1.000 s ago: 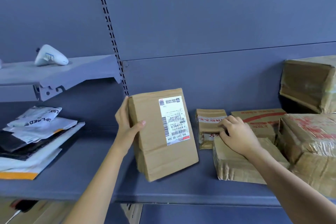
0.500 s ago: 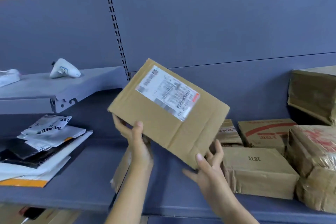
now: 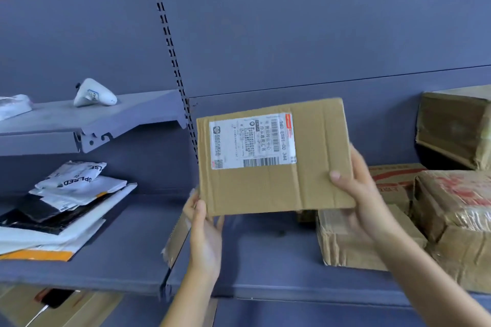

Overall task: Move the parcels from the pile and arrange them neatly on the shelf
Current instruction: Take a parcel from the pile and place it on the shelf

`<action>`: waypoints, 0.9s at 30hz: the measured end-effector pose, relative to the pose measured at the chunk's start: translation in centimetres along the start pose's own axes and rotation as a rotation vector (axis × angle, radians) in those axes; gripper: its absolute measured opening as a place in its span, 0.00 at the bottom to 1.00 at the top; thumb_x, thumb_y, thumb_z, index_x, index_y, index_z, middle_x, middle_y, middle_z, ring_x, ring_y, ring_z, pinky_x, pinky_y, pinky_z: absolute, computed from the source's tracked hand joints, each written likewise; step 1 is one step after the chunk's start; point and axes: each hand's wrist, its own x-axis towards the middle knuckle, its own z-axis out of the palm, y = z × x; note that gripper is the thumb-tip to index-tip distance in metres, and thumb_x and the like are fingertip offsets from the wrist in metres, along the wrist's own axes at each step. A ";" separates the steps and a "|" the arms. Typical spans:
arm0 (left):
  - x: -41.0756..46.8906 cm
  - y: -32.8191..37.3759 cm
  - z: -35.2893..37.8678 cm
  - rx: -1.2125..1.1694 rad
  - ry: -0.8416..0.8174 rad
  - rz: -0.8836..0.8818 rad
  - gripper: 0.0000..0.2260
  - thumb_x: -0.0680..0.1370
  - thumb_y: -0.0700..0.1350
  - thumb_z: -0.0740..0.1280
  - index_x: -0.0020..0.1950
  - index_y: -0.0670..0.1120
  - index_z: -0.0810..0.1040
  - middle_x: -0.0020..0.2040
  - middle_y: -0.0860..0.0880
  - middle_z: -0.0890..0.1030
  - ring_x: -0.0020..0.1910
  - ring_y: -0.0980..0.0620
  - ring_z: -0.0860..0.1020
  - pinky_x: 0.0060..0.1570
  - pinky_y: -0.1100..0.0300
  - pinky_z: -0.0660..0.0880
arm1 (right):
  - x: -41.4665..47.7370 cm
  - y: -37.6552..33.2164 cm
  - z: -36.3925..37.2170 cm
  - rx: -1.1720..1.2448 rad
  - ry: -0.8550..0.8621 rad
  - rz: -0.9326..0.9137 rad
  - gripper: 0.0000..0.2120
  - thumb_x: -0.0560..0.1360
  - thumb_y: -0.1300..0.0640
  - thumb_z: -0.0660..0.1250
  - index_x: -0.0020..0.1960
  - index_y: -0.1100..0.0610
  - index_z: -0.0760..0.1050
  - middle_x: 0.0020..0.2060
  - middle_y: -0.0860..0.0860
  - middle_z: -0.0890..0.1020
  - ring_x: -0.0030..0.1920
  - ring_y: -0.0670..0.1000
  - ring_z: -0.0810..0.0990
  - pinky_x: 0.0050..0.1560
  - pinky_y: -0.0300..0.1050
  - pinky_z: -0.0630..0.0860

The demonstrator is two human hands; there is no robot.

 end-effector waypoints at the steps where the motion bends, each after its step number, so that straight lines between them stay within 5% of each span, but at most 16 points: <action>1: 0.2 0.2 -0.4 0.008 0.005 -0.008 0.44 0.55 0.65 0.78 0.64 0.47 0.69 0.59 0.51 0.76 0.57 0.53 0.76 0.55 0.55 0.73 | 0.3 -1.1 -0.8 -0.041 0.002 0.000 0.52 0.53 0.43 0.81 0.73 0.46 0.64 0.68 0.49 0.73 0.63 0.51 0.77 0.54 0.51 0.78; 5: 0.7 1.7 -1.0 0.108 -0.108 -0.076 0.41 0.54 0.69 0.77 0.57 0.45 0.73 0.39 0.56 0.80 0.37 0.59 0.78 0.34 0.65 0.75 | 1.7 -4.9 -3.2 -0.133 -0.155 0.115 0.32 0.60 0.50 0.73 0.64 0.48 0.72 0.59 0.53 0.77 0.51 0.49 0.81 0.40 0.44 0.79; 8: 0.4 3.1 -0.1 0.262 -0.208 -0.160 0.34 0.60 0.72 0.70 0.56 0.51 0.81 0.56 0.51 0.83 0.56 0.51 0.80 0.52 0.54 0.74 | 2.6 -6.6 -4.2 -0.230 -0.364 0.281 0.39 0.58 0.45 0.78 0.67 0.49 0.71 0.64 0.57 0.75 0.58 0.57 0.77 0.47 0.53 0.78; 10: -0.4 4.0 -0.1 0.353 -0.283 -0.244 0.41 0.55 0.74 0.72 0.60 0.51 0.80 0.61 0.49 0.81 0.62 0.50 0.78 0.56 0.52 0.74 | 2.6 -6.9 -4.2 -0.313 -0.457 0.347 0.42 0.55 0.44 0.80 0.67 0.47 0.72 0.63 0.54 0.77 0.58 0.57 0.78 0.49 0.53 0.77; 12: -1.5 4.2 -0.4 0.466 -0.388 -0.289 0.44 0.50 0.74 0.74 0.62 0.54 0.80 0.55 0.55 0.83 0.55 0.59 0.81 0.47 0.62 0.78 | 2.3 -6.7 -4.0 -0.360 -0.507 0.377 0.38 0.56 0.47 0.79 0.65 0.46 0.74 0.63 0.53 0.79 0.60 0.57 0.79 0.51 0.54 0.78; 15: -3.6 4.7 -0.2 0.544 -0.492 -0.340 0.35 0.40 0.72 0.75 0.44 0.63 0.84 0.39 0.70 0.81 0.40 0.74 0.78 0.36 0.76 0.73 | 1.9 -6.0 -3.8 -0.396 -0.493 0.410 0.42 0.52 0.43 0.81 0.64 0.49 0.75 0.63 0.55 0.79 0.64 0.60 0.76 0.65 0.65 0.70; 18: -4.5 5.5 0.1 0.563 -0.568 -0.352 0.41 0.42 0.72 0.75 0.53 0.62 0.75 0.40 0.72 0.80 0.41 0.75 0.78 0.39 0.76 0.73 | 1.7 -5.7 -3.4 -0.402 -0.455 0.398 0.46 0.51 0.42 0.81 0.67 0.48 0.72 0.64 0.52 0.78 0.66 0.58 0.75 0.69 0.67 0.64; 24: -5.0 7.6 -1.9 0.586 -0.592 -0.514 0.48 0.39 0.72 0.76 0.55 0.55 0.73 0.44 0.58 0.85 0.43 0.62 0.83 0.40 0.66 0.78 | 0.4 -6.5 -0.9 -0.393 -0.454 0.395 0.32 0.61 0.45 0.73 0.65 0.47 0.75 0.63 0.52 0.79 0.64 0.60 0.76 0.67 0.64 0.68; 27: -6.1 8.2 -2.6 0.567 -0.628 -0.522 0.52 0.44 0.70 0.78 0.63 0.49 0.70 0.55 0.50 0.83 0.47 0.57 0.83 0.41 0.63 0.79 | -0.5 -6.7 1.1 -0.395 -0.389 0.335 0.44 0.59 0.37 0.77 0.65 0.62 0.70 0.55 0.51 0.74 0.48 0.64 0.70 0.49 0.52 0.73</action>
